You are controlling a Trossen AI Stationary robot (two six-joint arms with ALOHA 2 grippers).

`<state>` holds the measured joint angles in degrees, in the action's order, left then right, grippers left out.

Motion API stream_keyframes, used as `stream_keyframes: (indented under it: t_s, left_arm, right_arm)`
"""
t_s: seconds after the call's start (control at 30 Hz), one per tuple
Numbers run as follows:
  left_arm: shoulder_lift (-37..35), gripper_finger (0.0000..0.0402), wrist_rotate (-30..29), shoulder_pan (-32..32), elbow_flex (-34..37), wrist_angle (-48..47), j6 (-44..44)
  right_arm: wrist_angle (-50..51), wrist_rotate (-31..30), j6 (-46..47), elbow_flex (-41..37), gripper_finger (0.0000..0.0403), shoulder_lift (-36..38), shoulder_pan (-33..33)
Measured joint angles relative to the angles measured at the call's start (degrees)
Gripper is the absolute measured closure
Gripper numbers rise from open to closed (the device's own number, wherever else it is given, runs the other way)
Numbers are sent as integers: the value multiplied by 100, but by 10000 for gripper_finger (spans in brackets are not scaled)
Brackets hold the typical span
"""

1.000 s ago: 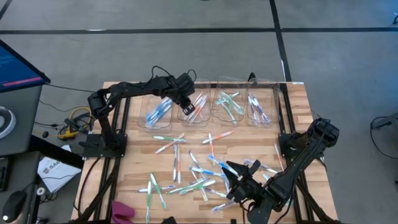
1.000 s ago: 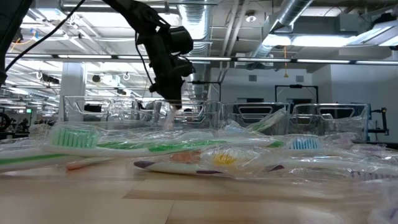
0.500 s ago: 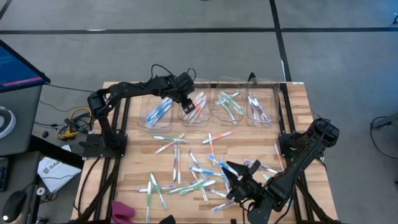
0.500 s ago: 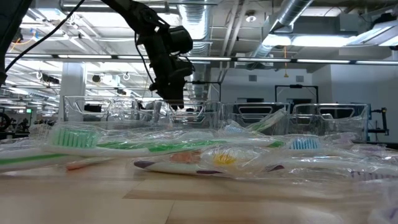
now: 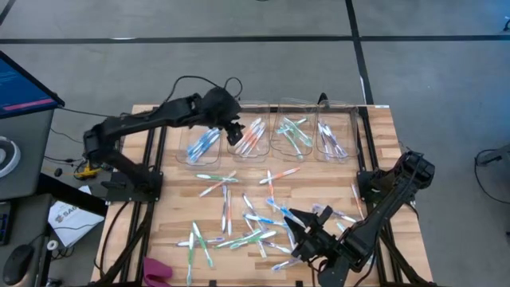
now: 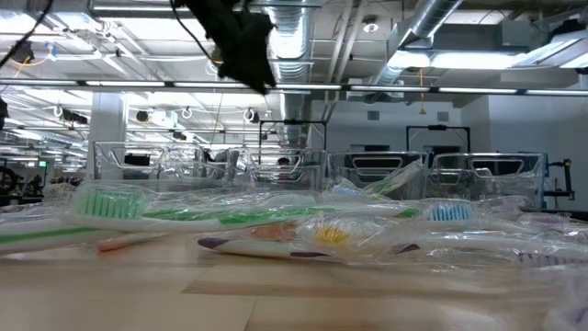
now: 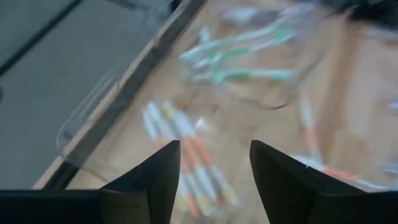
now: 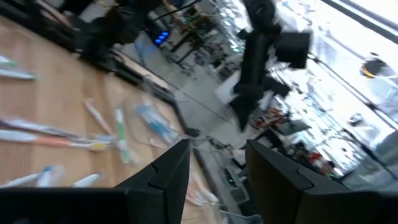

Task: Pick & Place Toothbrushes
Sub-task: Adjust the left transparent bin

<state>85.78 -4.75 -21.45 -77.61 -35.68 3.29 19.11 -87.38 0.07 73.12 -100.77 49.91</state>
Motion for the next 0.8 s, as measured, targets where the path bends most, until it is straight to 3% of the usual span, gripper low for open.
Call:
stream_keyframes:
  t_s: [0.27, 0.5, 0.73, 0.8]
  left_arm:
    - [-1373, 209, 6, 1156, 819, 177, 313]
    - [-2448, 212, 16, 2524, 2015, 1157, 732]
    - [-2818, 220, 3, 3759, 2852, 1578, 800]
    - [-2783, 224, -132, 4024, 2970, 1695, 373]
  right_arm:
    - [68, 101, 45, -4, 253, 213, 292]
    - [125, 226, 153, -4, 253, 358, 562]
    - [214, 656, 147, -2, 253, 365, 595]
    - [277, 833, 150, -2, 253, 365, 580]
